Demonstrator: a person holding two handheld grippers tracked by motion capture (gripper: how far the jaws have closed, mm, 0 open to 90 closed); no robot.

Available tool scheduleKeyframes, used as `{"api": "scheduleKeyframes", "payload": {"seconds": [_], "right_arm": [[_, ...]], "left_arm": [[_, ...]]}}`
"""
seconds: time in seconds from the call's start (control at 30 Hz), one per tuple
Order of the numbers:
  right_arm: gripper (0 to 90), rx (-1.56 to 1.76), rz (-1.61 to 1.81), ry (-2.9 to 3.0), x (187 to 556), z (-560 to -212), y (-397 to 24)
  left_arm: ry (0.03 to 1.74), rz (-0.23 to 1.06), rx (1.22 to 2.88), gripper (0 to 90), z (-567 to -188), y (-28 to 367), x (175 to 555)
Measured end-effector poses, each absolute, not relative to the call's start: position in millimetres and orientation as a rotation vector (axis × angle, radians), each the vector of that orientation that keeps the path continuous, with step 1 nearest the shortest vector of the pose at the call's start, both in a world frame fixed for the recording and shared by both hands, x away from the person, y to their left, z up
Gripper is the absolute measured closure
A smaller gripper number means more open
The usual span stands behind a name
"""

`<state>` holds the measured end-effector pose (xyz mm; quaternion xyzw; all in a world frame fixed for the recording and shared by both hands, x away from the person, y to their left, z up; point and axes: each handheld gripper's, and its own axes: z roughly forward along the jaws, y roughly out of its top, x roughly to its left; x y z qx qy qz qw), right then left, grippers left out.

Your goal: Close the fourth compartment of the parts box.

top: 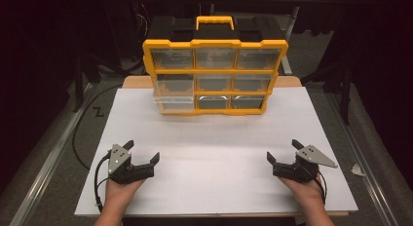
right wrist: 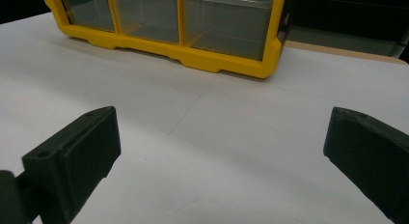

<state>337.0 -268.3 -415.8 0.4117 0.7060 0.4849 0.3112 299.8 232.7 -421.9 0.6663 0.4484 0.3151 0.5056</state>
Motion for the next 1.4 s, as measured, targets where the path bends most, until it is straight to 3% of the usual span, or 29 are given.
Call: {"api": "scheduleKeyframes", "payload": {"seconds": [0.53, 1.4], "right_arm": [[0.9, 1.072, 1.269, 1.882, 339.0, -416.4, -263.8], [0.9, 1.035, 1.258, 1.923, 336.2, -418.8, -263.8]], "left_arm": [[1.084, 0.765, 1.607, 7.6, -420.3, 232.9, 297.8], [1.092, 0.75, 1.56, 68.2, -421.8, 239.5, 293.5]]}}
